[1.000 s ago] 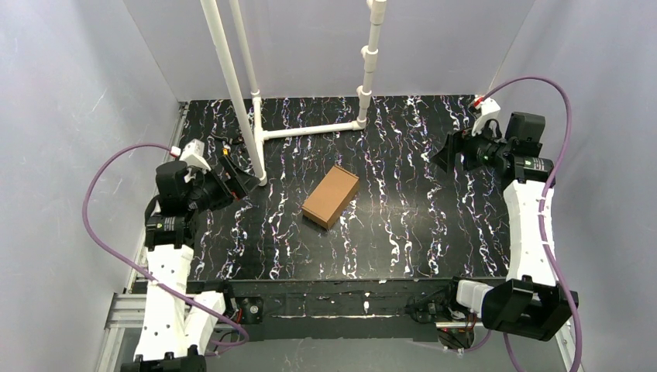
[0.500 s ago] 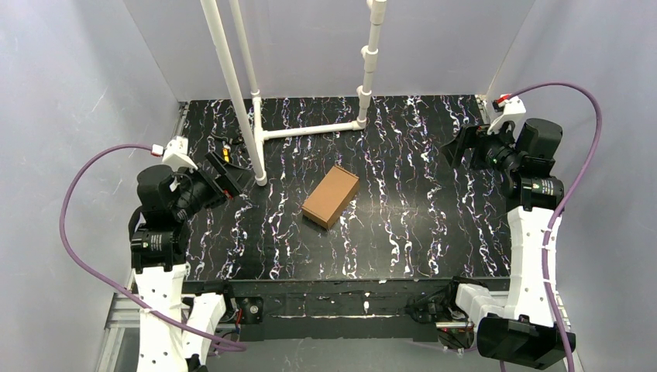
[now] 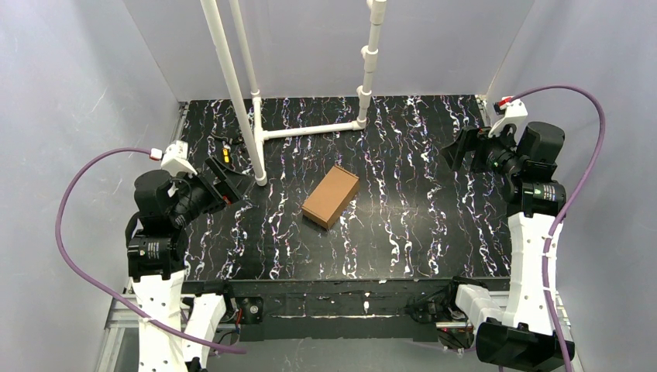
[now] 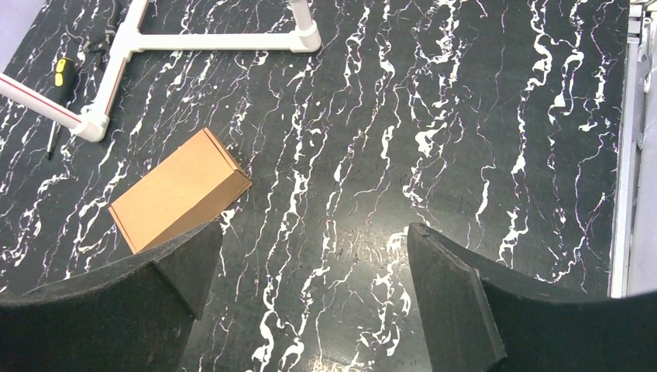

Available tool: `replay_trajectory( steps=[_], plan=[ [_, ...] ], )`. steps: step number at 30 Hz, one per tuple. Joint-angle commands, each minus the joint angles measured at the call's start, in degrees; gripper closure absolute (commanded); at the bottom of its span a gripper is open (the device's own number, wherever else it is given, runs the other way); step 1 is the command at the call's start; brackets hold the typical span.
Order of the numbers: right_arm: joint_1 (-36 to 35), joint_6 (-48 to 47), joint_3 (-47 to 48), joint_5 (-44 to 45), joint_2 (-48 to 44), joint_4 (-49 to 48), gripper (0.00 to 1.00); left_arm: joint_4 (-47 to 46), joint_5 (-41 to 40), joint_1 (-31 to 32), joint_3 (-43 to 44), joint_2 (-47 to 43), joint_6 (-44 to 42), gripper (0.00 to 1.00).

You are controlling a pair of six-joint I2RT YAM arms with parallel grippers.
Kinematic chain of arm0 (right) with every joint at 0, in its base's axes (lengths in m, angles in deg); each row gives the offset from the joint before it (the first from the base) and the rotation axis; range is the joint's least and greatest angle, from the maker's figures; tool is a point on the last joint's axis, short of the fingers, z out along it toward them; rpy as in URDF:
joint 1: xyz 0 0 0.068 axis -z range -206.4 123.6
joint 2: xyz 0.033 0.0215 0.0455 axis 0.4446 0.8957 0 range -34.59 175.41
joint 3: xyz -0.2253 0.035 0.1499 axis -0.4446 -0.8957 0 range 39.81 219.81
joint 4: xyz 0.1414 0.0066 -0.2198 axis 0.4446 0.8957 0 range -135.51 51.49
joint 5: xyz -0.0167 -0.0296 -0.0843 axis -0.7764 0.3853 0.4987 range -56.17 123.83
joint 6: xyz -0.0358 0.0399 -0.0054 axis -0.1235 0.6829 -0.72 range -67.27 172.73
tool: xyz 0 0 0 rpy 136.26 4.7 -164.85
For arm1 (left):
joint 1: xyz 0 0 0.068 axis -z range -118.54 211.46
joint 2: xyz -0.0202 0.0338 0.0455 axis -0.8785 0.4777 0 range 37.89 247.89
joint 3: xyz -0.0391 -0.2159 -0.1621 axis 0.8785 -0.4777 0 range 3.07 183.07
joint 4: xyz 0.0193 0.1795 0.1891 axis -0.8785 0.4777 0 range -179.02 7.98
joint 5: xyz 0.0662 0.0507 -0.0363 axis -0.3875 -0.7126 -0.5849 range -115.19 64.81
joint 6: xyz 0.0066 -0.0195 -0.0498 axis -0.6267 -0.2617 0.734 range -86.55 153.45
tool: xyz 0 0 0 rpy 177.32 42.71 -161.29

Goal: Fold the paper box

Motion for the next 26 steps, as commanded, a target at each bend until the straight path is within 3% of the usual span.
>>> replay_trajectory(
  steps=[1, 26],
  plan=[
    [0.3, 0.3, 2.1, 0.7, -1.0, 0.2, 0.02, 1.0, 0.1, 0.0, 1.2, -0.4, -1.3, 0.02],
    [0.3, -2.1, -3.0, -4.8, 0.2, -4.9, 0.01, -1.7, 0.7, 0.2, -4.3, -1.3, -3.2, 0.02]
  ],
)
